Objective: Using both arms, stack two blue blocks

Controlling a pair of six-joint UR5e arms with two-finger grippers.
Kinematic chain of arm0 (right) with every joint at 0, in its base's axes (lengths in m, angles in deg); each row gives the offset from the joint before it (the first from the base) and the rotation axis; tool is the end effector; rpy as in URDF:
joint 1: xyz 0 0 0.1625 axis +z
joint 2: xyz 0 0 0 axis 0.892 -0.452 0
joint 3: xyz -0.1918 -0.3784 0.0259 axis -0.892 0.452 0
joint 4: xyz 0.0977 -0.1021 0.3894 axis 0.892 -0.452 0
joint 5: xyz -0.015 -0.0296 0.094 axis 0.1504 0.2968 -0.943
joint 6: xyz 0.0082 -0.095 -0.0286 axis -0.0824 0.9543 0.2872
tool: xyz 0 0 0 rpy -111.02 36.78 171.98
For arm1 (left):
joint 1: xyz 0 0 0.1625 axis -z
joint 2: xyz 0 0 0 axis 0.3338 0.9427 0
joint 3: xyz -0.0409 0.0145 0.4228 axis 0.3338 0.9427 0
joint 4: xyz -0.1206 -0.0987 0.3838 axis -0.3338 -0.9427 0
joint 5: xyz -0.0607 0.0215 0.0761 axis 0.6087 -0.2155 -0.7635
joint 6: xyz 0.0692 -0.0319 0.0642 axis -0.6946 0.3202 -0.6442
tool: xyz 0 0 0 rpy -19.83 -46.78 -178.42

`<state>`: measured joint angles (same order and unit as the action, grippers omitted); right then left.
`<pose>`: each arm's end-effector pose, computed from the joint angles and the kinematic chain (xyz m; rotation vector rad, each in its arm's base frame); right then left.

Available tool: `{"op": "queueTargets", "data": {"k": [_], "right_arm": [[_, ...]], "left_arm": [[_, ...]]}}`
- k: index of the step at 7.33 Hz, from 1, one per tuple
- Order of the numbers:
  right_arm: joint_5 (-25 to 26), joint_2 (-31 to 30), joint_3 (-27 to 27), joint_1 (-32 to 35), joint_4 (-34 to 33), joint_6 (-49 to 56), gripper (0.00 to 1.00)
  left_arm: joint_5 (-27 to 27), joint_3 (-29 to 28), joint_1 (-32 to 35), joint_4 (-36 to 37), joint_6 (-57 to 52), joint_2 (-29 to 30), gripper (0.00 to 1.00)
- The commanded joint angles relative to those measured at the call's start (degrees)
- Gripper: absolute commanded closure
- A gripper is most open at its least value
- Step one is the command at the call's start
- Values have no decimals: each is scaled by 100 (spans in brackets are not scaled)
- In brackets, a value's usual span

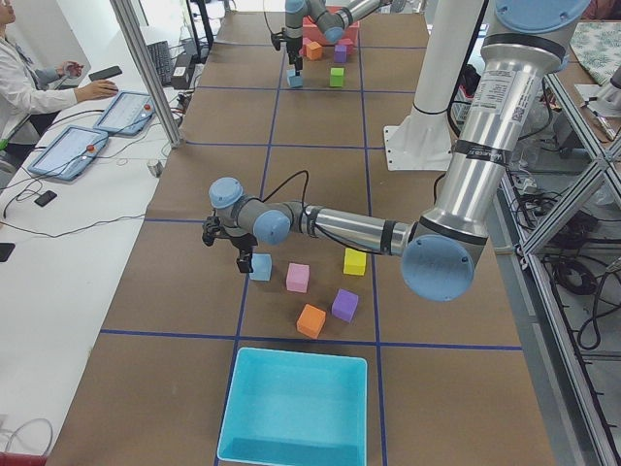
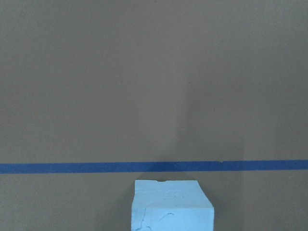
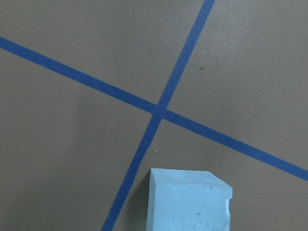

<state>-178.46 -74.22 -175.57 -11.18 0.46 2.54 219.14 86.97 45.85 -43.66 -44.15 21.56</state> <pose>-0.2986 -0.5199 0.4780 0.1932 -0.7012 -0.3372 0.2012 -0.5945 0.5564 -0.0283 0.8273 0.0307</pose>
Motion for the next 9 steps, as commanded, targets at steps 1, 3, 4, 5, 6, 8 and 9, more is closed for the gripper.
{"op": "queueTargets", "data": {"k": [1,3,4,5,6,8,9], "right_arm": [[4,-8,101,18,165,-198,2],[13,-16,205,17,183,-251,2],[31,-8,232,9,174,-251,4],[31,10,267,0,183,-251,4],[31,10,276,0,183,-251,5],[31,27,329,-26,183,-321,6],[31,36,329,-61,183,-400,10]], "left_arm": [[0,9,-22,-6,-9,-6,1],[0,0,-22,-6,0,-6,1],[0,9,-31,-6,0,-14,1],[0,9,-31,-6,0,-6,1],[0,9,-22,-6,0,-6,1],[0,0,-22,-6,0,-6,1],[0,0,-22,-6,-9,-6,1]]}}
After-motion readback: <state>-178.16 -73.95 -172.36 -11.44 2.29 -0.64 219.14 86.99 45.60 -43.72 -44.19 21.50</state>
